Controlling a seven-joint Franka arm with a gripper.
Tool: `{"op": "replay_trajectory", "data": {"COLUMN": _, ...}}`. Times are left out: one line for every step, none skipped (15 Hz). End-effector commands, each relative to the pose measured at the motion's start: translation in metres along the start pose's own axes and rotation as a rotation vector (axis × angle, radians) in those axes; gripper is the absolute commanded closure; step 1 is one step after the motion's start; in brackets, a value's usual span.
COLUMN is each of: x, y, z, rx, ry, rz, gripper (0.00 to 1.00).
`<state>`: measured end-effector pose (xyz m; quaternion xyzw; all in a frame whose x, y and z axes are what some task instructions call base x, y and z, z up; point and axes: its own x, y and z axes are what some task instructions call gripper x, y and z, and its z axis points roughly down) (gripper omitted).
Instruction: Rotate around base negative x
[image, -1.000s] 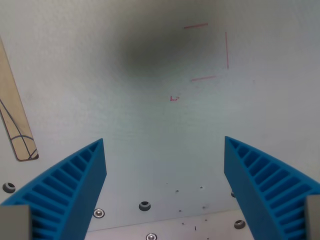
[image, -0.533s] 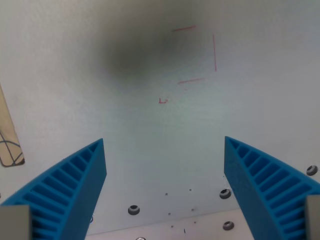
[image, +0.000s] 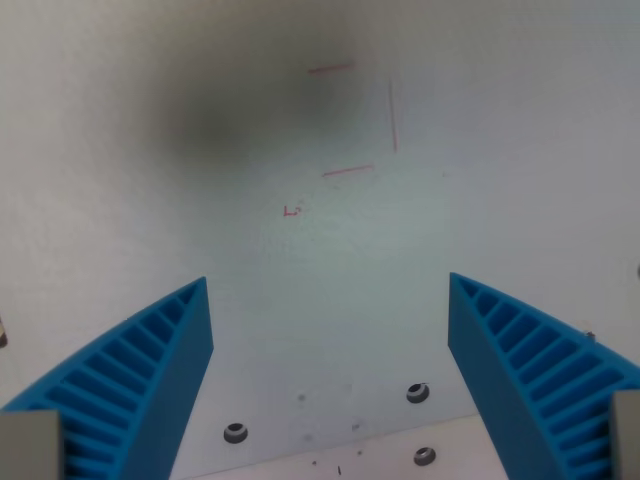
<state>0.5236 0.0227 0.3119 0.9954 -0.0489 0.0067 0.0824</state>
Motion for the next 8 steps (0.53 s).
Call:
{"op": "replay_trajectory", "data": {"x": -0.0012, "y": -0.0032, "z": -0.0031, "rx": -0.217, "ry": 0.010, "rz": 0.023, "gripper": 0.00}}
{"op": "replay_trajectory", "data": {"x": -0.0012, "y": -0.0032, "z": -0.0031, "rx": -0.229, "ry": 0.011, "rz": 0.023, "gripper": 0.00}}
{"op": "replay_trajectory", "data": {"x": -0.0012, "y": -0.0032, "z": -0.0031, "rx": -0.240, "ry": 0.012, "rz": 0.023, "gripper": 0.00}}
{"op": "replay_trajectory", "data": {"x": -0.0012, "y": -0.0032, "z": -0.0031, "rx": -0.252, "ry": 0.013, "rz": 0.023, "gripper": 0.00}}
{"op": "replay_trajectory", "data": {"x": -0.0012, "y": -0.0032, "z": -0.0031, "rx": -0.263, "ry": 0.014, "rz": 0.022, "gripper": 0.00}}
{"op": "replay_trajectory", "data": {"x": -0.0012, "y": -0.0032, "z": -0.0031, "rx": -0.275, "ry": 0.015, "rz": 0.022, "gripper": 0.00}}
{"op": "replay_trajectory", "data": {"x": -0.0012, "y": -0.0032, "z": -0.0031, "rx": -0.287, "ry": 0.016, "rz": 0.022, "gripper": 0.00}}
{"op": "replay_trajectory", "data": {"x": -0.0012, "y": -0.0032, "z": -0.0031, "rx": -0.298, "ry": 0.017, "rz": 0.022, "gripper": 0.00}}
